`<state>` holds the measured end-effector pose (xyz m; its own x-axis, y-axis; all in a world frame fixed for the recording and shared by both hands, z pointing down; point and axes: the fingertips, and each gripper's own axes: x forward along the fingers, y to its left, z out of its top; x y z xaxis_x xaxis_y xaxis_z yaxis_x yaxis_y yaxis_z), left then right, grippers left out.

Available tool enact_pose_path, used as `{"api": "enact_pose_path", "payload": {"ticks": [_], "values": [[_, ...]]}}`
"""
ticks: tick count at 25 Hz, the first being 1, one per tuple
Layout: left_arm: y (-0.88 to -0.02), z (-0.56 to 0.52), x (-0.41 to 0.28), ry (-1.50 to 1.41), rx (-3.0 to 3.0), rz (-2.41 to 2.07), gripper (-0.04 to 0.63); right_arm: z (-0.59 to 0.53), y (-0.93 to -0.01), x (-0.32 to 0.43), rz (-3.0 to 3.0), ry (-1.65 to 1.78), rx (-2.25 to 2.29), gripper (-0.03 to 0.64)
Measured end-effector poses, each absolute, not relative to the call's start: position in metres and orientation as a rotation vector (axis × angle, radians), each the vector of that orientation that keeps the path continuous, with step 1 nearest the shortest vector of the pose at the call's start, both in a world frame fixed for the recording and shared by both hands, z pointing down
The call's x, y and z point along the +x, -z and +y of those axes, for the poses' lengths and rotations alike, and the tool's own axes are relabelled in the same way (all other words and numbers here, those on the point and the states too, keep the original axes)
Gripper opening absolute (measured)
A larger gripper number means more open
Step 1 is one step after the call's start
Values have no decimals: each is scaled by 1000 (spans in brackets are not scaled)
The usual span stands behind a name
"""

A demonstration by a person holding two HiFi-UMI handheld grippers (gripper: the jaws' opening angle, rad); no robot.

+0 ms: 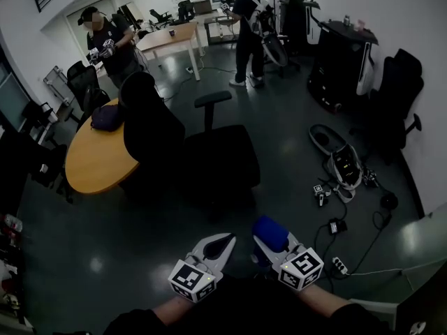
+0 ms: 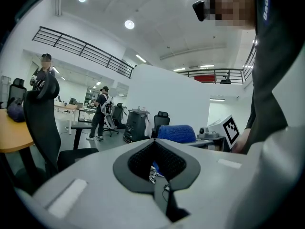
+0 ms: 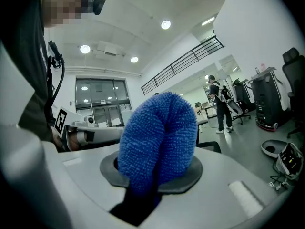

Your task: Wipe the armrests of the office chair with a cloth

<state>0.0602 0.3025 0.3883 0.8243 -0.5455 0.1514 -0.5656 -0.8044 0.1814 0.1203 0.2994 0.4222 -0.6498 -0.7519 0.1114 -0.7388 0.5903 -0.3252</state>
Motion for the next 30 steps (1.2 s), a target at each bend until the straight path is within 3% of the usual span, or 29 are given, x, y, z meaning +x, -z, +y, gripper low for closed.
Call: {"api": "enact_pose_path", "payload": {"ticks": [15,30], "values": [[-401,246,66,-96,2748,-878,20,251,-435,143,2756,556,-1367,107],[-447,95,-13,-158,2774,-877,20,112,-453,88,2759,613,-1511,107]]}}
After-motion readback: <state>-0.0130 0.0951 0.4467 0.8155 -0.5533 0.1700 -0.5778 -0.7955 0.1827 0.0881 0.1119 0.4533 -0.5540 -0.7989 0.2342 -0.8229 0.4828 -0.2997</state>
